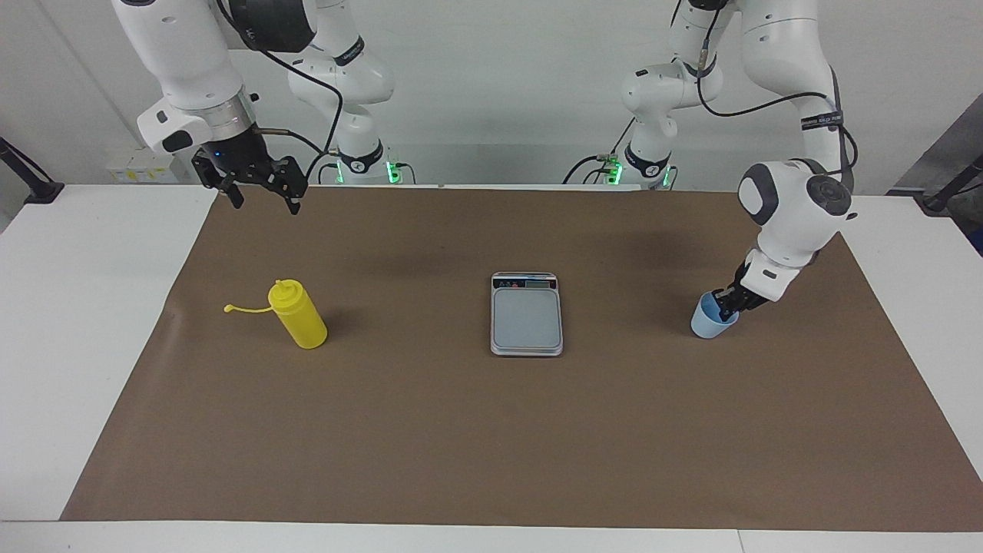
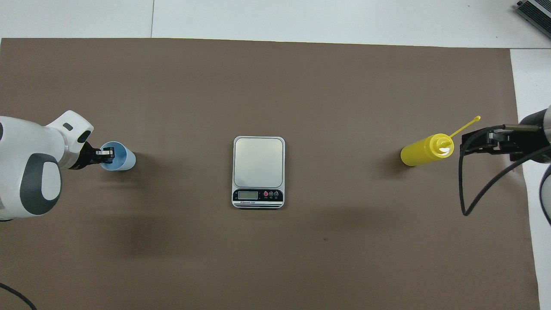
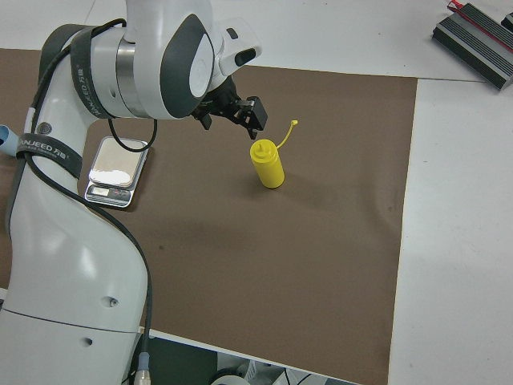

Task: Pour seasoning into cup on scale with both arms
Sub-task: 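Carry the blue cup with the left gripper onto the scale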

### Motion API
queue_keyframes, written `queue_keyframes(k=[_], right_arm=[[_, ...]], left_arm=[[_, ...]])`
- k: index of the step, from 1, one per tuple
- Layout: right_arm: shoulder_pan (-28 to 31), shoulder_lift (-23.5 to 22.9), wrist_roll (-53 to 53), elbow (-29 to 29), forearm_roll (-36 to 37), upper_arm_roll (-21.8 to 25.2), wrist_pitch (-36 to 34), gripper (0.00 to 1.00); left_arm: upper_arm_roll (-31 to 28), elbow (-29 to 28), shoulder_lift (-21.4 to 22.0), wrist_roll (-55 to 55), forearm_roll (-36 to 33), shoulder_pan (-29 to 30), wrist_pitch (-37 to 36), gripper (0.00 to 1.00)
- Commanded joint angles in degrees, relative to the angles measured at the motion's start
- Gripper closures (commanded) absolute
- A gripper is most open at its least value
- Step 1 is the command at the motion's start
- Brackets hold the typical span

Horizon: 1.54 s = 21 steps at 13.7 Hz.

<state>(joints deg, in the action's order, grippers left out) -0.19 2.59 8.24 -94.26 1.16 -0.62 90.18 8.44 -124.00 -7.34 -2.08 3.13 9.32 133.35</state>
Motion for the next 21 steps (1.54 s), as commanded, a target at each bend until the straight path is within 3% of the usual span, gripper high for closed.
queue_keyframes(k=[1, 6, 10, 19, 21], right_arm=[[0.3, 0.8, -0.9, -1.1, -0.4, -0.3, 0.4, 0.00], [0.3, 0.9, -1.1, -1.4, -0.4, -0.3, 0.4, 0.00], [0.6, 1.0, -1.4, -1.2, -0.3, -0.3, 0.5, 0.00], [1.1, 0.9, -1.4, -1.3, -0.4, -0.3, 0.4, 0.00], [1.2, 0.9, -1.4, -1.2, -0.3, -0.3, 0.9, 0.00]], left_arm=[[-0.4, 4.8, -0.2, 0.3, 0.5, -0.3, -5.4, 1.00], [-0.1, 18.0, -0.3, 0.4, 0.3, -1.0, -16.0, 1.00], [0.0, 26.2, -1.4, -3.6, -0.4, -5.6, -23.0, 1.00], [0.2, 24.0, -1.5, -25.2, -2.5, -26.4, -18.6, 1.00], [0.2, 23.5, -3.5, -28.3, -2.6, -29.8, -15.9, 1.00]])
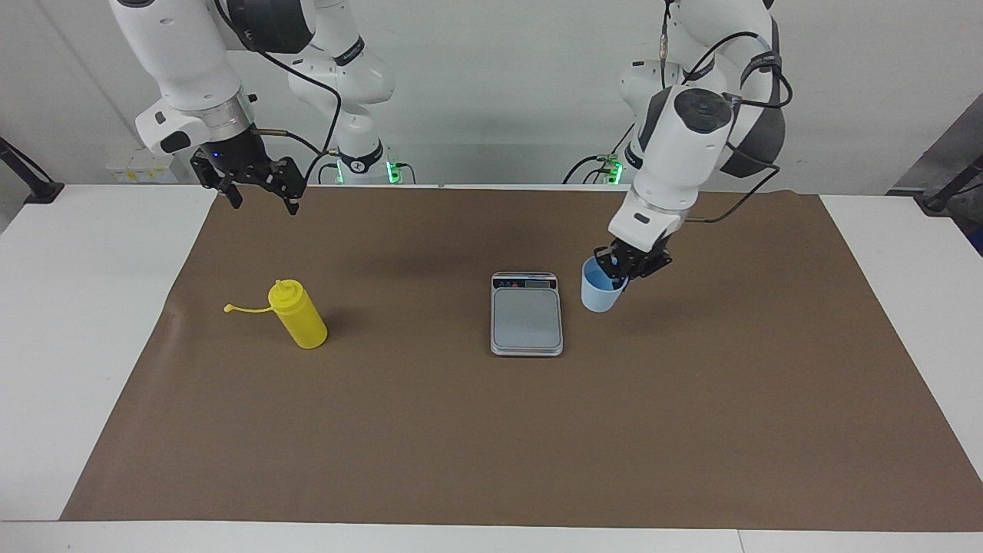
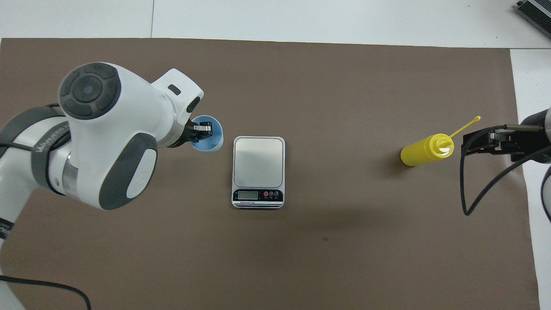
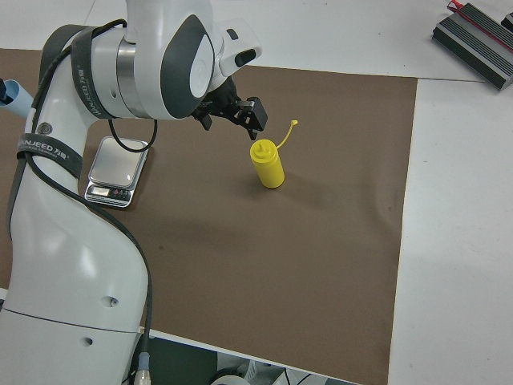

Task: Pour seasoning into cup on scale with both arms
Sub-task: 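Carry the blue cup with the left gripper onto the scale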

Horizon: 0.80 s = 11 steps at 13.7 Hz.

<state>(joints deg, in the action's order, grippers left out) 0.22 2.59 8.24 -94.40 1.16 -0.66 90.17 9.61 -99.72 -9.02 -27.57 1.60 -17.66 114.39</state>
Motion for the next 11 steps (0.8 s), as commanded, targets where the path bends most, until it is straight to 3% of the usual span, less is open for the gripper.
queue_keyframes(k=[1, 5, 11], right_arm=[[0.7, 0.9, -1.0, -1.0, -0.3, -0.2, 0.9, 0.00], [0.7, 0.8, -1.1, -1.1, -0.4, -0.2, 1.2, 0.00], [0.7, 0.8, -1.1, -1.0, -0.3, -0.2, 0.9, 0.00]], left_arm=[[-1.1, -0.6, -3.1, -4.3, -1.2, -4.7, 3.5, 1.00], [-1.0, -0.6, -7.9, -10.6, -5.6, -8.9, 7.4, 1.00], [-1.1, -0.7, -10.4, -10.9, -6.5, -9.5, 10.0, 1.00]])
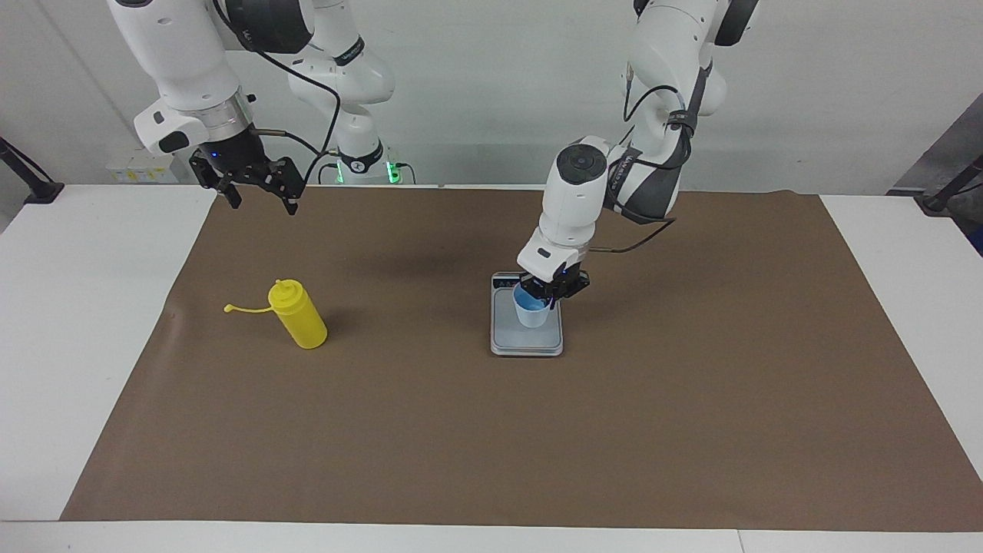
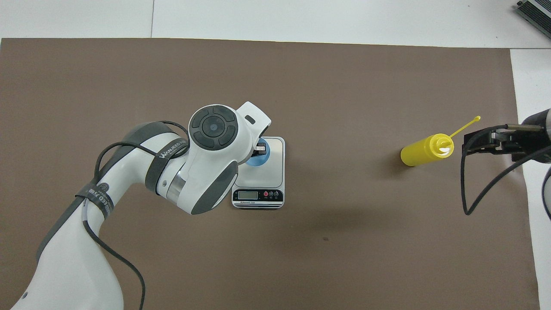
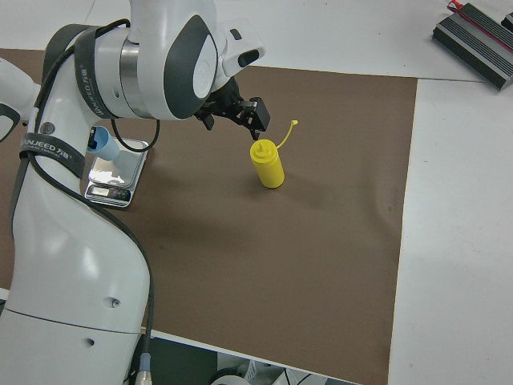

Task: Pour seasoning into cup on scale with both arms
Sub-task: 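Carry the blue cup with the left gripper onto the scale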

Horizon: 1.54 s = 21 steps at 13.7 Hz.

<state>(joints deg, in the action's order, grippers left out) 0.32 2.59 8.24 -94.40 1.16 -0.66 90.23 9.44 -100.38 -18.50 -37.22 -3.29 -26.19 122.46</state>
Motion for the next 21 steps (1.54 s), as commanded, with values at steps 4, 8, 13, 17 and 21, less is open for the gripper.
queue_keyframes(k=[4, 8, 13, 17, 21], right_arm=[[0.6, 0.9, -1.1, -1.0, -0.4, -0.2, 0.6, 0.00], [0.6, 0.9, -1.1, -1.0, -0.3, -0.2, 0.5, 0.00], [0.6, 0.9, -1.2, -1.0, -0.4, -0.1, 0.6, 0.00], [0.6, 0.9, -1.1, -1.0, -0.4, -0.1, 0.5, 0.00], [0.6, 0.9, -1.2, -1.0, -0.4, -0.1, 0.4, 0.00]], left_arm=[[-0.9, -0.6, -1.2, -1.3, -1.9, -0.8, 3.9, 1.00], [-0.9, -1.2, -1.8, -1.5, -1.9, -0.7, 6.3, 1.00], [-0.9, -1.3, -1.8, -1.4, -1.9, -0.2, 6.5, 0.75], [-1.3, -0.6, -1.5, -1.3, -3.7, -0.1, 4.8, 0.00], [-1.4, -0.3, 3.8, 1.7, -3.7, 3.5, -0.5, 0.00]])
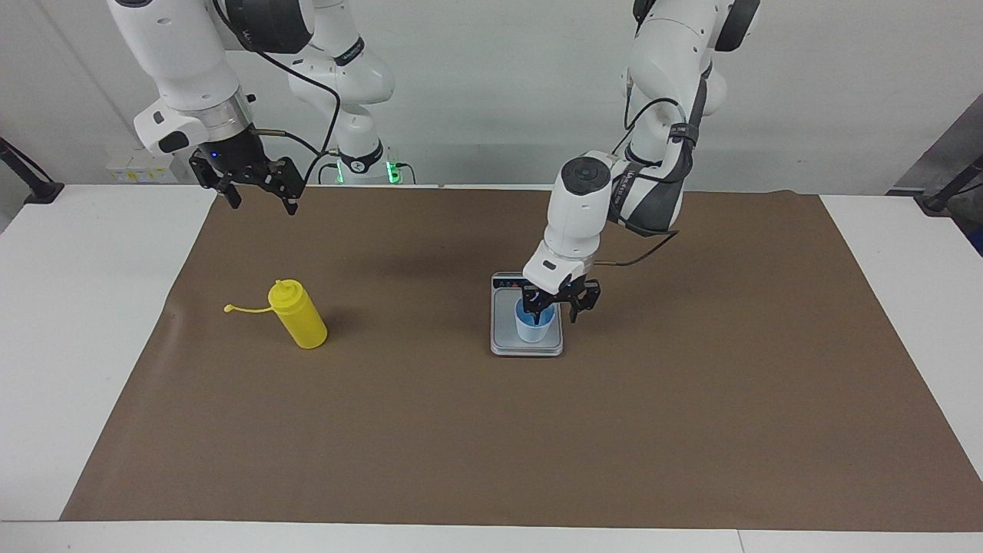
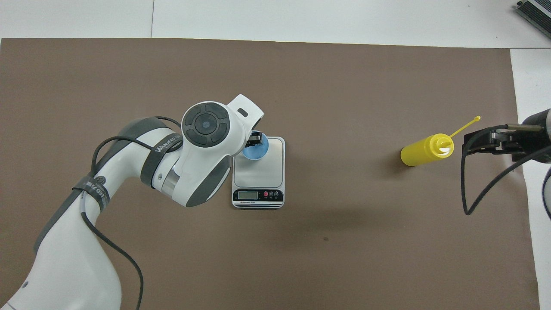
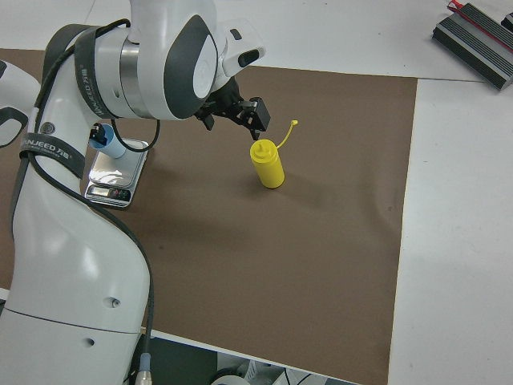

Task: Pour seasoning into cup on scale with both arms
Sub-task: 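Release the cup and withdraw the left gripper to rest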

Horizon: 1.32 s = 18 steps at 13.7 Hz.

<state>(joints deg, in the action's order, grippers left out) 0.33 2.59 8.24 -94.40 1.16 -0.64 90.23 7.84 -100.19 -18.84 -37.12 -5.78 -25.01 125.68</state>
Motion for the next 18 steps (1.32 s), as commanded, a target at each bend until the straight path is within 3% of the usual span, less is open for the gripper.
queue_keyframes(k=[1, 6, 11, 16, 18], right_arm=[[0.6, 0.9, -1.0, -1.1, -0.4, -0.1, 0.9, 0.00], [3.2, -0.7, 4.4, 2.4, -0.7, 0.5, 3.4, 0.00], [7.1, -7.3, 13.1, 6.9, -2.1, 0.8, 10.2, 0.00], [11.4, -25.9, 17.9, 29.3, -1.1, 2.1, 3.7, 0.00], [11.7, -31.6, 18.0, 34.6, -1.5, 3.6, 3.2, 0.00]], left_arm=[[0.2, -0.5, 5.6, 3.8, -1.2, 3.8, -5.2, 0.00], [0.3, -0.5, 10.2, 14.3, -0.5, 11.2, -11.9, 0.00], [0.4, -1.0, 13.9, 28.7, 3.5, 20.1, -15.8, 0.00], [0.2, -0.4, 17.7, 39.5, 6.7, 27.1, -21.0, 0.00], [-0.1, 1.5, 18.4, 41.1, 6.6, 27.4, -23.7, 0.00]])
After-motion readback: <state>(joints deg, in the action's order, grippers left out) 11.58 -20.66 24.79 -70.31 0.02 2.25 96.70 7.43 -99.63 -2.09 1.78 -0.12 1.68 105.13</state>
